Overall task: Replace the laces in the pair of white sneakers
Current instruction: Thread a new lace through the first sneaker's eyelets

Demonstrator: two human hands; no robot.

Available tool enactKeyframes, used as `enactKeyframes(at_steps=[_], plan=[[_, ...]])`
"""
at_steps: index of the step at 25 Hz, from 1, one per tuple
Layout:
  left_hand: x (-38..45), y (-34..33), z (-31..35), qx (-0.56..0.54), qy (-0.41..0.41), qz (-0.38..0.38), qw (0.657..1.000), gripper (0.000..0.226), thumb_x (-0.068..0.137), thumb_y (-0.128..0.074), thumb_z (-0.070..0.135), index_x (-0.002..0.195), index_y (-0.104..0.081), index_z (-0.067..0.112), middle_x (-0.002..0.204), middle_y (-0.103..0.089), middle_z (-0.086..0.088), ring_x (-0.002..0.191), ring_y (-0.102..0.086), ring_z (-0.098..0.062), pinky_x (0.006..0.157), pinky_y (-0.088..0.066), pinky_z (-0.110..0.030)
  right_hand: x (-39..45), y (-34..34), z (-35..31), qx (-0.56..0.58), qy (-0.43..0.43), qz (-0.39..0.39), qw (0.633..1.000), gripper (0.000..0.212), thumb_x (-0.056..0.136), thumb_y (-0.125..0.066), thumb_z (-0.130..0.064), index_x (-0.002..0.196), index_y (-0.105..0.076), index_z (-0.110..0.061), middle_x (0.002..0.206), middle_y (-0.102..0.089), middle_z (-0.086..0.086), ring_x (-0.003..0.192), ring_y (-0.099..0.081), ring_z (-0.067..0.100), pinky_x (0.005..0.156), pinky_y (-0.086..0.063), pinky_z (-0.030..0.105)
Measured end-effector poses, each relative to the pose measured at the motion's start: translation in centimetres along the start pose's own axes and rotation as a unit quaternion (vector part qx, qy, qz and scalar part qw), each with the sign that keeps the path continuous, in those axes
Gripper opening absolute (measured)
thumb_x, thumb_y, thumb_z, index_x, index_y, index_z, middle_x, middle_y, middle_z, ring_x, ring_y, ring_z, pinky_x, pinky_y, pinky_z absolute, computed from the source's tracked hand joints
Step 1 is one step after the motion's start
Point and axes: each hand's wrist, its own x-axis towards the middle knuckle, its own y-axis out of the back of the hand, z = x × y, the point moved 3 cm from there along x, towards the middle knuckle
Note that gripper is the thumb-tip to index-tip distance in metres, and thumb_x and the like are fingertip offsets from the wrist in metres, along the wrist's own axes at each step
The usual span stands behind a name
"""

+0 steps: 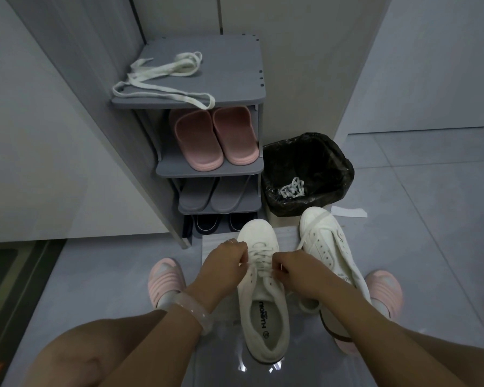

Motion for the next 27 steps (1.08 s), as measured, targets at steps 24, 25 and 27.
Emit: enactKeyframes(at_steps=[24, 25, 27], plan=[[-1.8, -1.5, 0.2, -0.16, 0.155, -0.112, 0.968, 0.02, 0.081, -0.06, 0.021, 0.092, -0.046, 0.012, 0.1, -0.061, -0.015, 0.085, -0.065, -0.03, 0.076, -0.056, -0.042, -1.2, 3.0, -0.3, -0.092, -0.138, 0.161, 0.973, 0.024, 0.092, -0.043, -0.011, 0.115, -0.048, -0.008, 0.099, -0.063, 0.01, 0.09, -0.062, 0.026, 0.057, -0.037, 0.026], [-1.8, -1.6, 0.3, -0.149, 0.147, -0.117, 0.971, 0.025, 0.082, -0.059, 0.023, 0.1, -0.046, 0.012, 0.101, -0.06, -0.014, 0.085, -0.064, -0.03, 0.076, -0.055, -0.04, -1.2, 3.2, -0.5, -0.085, -0.117, 0.169, 0.975, 0.019, 0.093, -0.04, -0.011, 0.111, -0.049, -0.009, 0.097, -0.064, 0.011, 0.087, -0.062, 0.027, 0.055, -0.034, 0.026], [-1.7, -1.5, 0.9, -0.079, 0.098, -0.093, 0.988, 0.037, 0.084, -0.057, 0.025, 0.117, -0.043, 0.015, 0.105, -0.055, -0.01, 0.093, -0.058, -0.027, 0.077, -0.048, -0.034, -1.0, 3.7, -0.9, -0.027, -0.065, 0.2, 0.977, 0.014, 0.095, -0.037, -0.014, 0.098, -0.05, -0.011, 0.094, -0.064, 0.012, 0.081, -0.059, 0.027, 0.059, -0.037, 0.03]])
